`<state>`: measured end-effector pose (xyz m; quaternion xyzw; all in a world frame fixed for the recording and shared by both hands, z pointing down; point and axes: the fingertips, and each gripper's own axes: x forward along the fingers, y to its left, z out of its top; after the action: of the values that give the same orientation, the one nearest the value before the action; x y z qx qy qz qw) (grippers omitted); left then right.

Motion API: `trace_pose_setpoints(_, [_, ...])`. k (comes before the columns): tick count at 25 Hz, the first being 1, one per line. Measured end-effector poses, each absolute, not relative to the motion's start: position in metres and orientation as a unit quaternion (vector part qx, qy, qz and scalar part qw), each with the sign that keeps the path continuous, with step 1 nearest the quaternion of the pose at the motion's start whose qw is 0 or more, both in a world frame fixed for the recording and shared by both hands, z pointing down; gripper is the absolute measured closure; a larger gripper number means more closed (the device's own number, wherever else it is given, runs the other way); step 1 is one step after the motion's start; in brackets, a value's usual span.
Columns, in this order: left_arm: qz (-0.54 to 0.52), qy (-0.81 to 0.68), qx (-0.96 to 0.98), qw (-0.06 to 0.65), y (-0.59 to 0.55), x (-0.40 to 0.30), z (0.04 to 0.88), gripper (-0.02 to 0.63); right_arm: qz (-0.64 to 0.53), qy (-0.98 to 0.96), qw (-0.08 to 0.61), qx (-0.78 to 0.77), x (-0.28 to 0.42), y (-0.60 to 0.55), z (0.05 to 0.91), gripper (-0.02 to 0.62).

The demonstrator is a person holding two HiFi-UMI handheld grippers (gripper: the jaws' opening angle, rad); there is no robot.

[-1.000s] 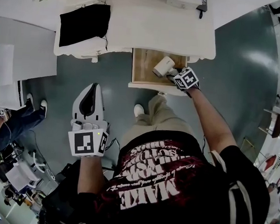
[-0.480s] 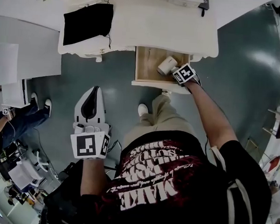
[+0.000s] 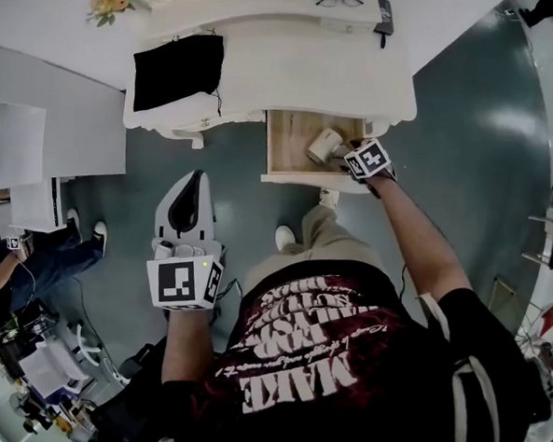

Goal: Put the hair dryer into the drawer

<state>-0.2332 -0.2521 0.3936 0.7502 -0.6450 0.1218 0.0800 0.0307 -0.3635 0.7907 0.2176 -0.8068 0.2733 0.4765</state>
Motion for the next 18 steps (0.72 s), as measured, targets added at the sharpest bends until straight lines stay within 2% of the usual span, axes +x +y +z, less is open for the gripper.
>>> trace_pose_setpoints(4, [0.108, -0.634, 0.763, 0.067, -0.255, -0.228, 0.384, 0.601, 0.224, -0.846, 0.412, 0.252, 0.036, -0.362, 0.736, 0.34])
trace_pose_setpoints(12, [0.084, -0.622, 0.777, 0.057, -0.256, -0.222, 0.369, 0.601, 0.148, -0.882, 0.272, 0.355, 0.06, -0.348, 0.623, 0.584])
trace_pose_setpoints(18, [0.068, -0.61, 0.788, 0.045, -0.25, -0.218, 0.355, 0.601, 0.098, -0.902, 0.195, 0.372, 0.06, -0.327, 0.538, 0.589])
